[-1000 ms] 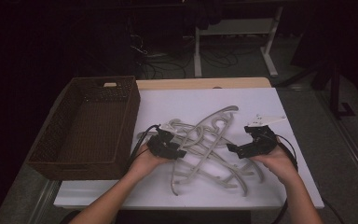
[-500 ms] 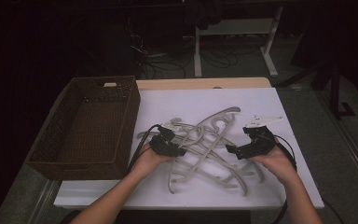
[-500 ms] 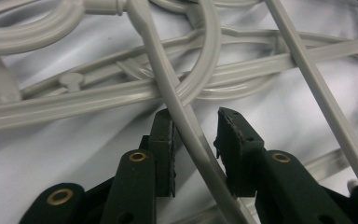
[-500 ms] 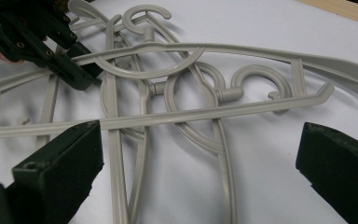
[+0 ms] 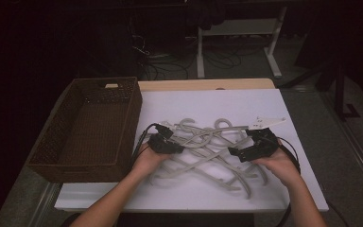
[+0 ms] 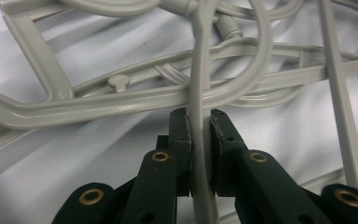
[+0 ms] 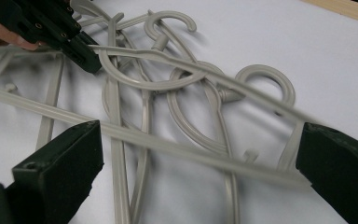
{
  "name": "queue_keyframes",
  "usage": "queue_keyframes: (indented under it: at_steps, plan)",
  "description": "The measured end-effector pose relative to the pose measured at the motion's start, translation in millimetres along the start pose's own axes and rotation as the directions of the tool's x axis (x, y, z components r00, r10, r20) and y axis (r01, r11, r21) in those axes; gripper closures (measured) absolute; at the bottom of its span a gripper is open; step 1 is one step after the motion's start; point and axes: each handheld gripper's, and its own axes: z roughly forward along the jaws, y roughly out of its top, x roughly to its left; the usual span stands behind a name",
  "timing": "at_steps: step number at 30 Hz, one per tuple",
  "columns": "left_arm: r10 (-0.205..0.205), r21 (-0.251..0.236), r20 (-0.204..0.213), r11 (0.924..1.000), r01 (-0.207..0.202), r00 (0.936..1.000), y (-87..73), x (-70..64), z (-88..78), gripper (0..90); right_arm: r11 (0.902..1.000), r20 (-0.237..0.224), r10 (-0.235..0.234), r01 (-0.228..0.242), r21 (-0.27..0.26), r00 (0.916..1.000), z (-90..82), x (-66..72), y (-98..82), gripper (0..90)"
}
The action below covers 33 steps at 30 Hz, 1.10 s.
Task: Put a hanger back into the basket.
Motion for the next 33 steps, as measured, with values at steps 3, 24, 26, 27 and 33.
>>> queue_keyframes:
  at_steps: [3, 24, 26, 27, 33]
  plan:
    - [0.014, 0.008, 0.000, 0.9999, -0.014, 0.9999, 0.6, -0.6, -0.2, 81.4, 1.0000, -0.001, -0.002, 0.002, 0.003, 1.0000, 0.3, 0.3, -0.1, 0.3]
    - [0.052, -0.078, -0.049, 0.9954, -0.056, 0.9974, 10.1, -6.4, -27.8, 82.3, 1.0000, -0.001, -0.004, 0.004, -0.008, 1.0000, -4.6, -0.1, -0.5, 0.4]
    - [0.048, -0.088, -0.054, 0.9947, -0.053, 0.9974, 10.7, -7.1, -30.7, 82.3, 1.0000, 0.003, 0.001, -0.001, -0.007, 1.0000, -5.7, -0.5, -1.1, 0.4]
    - [0.047, -0.092, -0.056, 0.9944, -0.052, 0.9973, 11.4, -7.7, -32.7, 82.3, 1.0000, 0.003, 0.003, -0.003, -0.009, 1.0000, -6.9, -0.5, -1.4, 0.4]
    - [0.040, -0.120, -0.089, 0.9915, -0.051, 0.9952, 18.7, -7.2, -50.8, 82.3, 0.9996, 0.013, 0.017, -0.016, -0.021, 0.9998, -16.4, -3.0, -8.0, 0.5]
